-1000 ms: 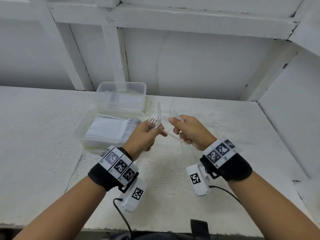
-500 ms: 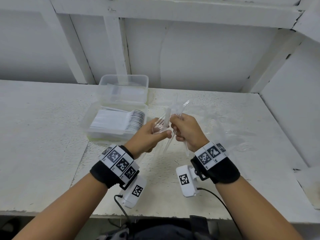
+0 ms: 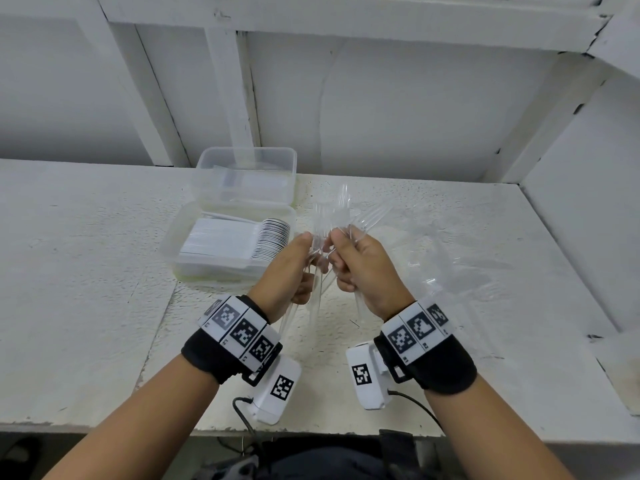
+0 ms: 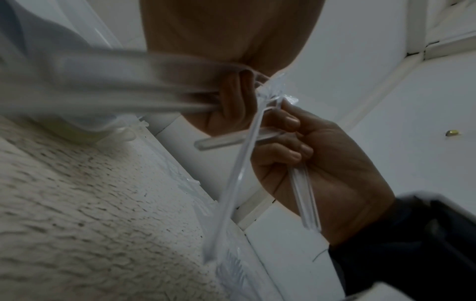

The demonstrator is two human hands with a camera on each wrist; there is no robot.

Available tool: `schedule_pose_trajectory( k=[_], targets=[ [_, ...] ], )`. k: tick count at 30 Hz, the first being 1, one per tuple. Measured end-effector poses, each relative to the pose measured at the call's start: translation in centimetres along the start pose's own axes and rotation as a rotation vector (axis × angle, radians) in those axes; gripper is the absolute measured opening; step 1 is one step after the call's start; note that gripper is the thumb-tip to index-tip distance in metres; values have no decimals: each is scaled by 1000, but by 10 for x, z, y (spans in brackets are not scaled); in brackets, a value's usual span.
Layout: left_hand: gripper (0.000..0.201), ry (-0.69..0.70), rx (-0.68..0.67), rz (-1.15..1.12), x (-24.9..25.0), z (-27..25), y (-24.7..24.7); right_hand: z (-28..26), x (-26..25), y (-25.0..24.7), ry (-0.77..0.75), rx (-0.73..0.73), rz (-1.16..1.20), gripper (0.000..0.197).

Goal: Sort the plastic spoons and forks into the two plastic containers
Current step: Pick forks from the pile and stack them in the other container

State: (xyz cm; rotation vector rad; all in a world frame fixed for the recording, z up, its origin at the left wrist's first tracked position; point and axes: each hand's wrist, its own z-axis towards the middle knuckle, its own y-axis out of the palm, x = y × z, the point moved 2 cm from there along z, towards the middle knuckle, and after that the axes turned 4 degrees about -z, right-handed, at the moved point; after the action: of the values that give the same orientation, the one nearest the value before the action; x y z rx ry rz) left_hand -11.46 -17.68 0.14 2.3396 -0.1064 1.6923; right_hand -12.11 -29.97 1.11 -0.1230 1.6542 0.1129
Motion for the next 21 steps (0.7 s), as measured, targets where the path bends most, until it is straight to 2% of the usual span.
schedule_pose_trajectory(
  k=[3,6,11,15,21],
  targets=[
    [35,-2,-16,23,2,-3,2,0,1,4,-17,-6,14,21],
    [40,-13,-26,73,4,-4,3,-1,2,5,-31,-37,13,9],
    [38,-16,-42,81,2,-2,1,-2,3,6,-57,-36,-17,17],
    [30,79,27,124,3,1,-2,-2,-4,2,-31,5,-4,20],
    [26,118,62,-85,6,3,-12,-4,-16,-15,-59,102,21,20]
  ],
)
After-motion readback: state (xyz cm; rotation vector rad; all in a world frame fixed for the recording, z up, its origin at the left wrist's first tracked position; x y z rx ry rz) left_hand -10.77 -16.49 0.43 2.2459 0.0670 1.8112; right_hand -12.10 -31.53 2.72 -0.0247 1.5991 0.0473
